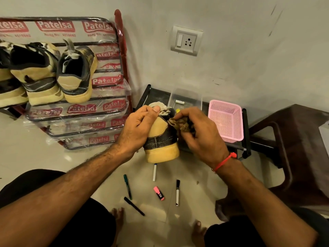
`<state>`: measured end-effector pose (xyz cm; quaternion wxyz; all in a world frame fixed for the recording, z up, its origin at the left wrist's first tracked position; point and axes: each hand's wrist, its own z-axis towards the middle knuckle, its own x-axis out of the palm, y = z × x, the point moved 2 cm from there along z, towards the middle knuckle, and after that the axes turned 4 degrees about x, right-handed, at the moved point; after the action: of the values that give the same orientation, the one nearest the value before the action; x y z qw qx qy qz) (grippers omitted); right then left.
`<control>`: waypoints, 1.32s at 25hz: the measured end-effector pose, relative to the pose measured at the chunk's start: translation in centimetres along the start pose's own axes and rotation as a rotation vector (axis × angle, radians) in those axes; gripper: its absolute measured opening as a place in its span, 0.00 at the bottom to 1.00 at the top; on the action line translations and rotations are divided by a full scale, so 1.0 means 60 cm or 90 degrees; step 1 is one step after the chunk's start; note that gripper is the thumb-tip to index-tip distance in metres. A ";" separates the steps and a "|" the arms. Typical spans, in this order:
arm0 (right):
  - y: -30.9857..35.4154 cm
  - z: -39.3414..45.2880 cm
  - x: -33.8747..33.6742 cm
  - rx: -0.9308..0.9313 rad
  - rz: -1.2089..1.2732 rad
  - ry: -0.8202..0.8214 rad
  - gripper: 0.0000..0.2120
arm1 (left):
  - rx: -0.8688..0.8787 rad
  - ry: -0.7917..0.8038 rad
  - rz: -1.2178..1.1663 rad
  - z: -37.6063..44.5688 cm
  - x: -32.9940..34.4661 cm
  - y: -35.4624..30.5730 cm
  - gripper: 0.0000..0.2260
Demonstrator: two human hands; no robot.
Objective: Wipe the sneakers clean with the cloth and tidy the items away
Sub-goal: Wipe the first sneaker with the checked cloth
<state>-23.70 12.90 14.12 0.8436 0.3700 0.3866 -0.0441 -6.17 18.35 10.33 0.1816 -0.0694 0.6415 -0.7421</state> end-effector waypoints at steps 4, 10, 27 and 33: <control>0.065 -0.033 0.027 -0.191 0.031 0.076 0.10 | 0.025 0.013 -0.002 -0.002 0.002 0.002 0.24; -0.043 -0.005 0.003 0.072 0.047 -0.046 0.11 | 0.008 0.037 -0.093 0.004 -0.010 0.001 0.18; 0.008 -0.009 -0.034 -0.039 0.093 -0.022 0.10 | 0.010 0.210 -0.225 -0.002 -0.009 -0.004 0.18; 0.054 -0.021 -0.024 -0.090 0.115 0.008 0.10 | -0.041 0.152 -0.246 0.010 -0.020 -0.001 0.23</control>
<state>-24.31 15.76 16.46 0.8658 0.3428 0.3593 0.0617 -4.86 18.22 10.65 -0.0434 -0.1083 0.6568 -0.7450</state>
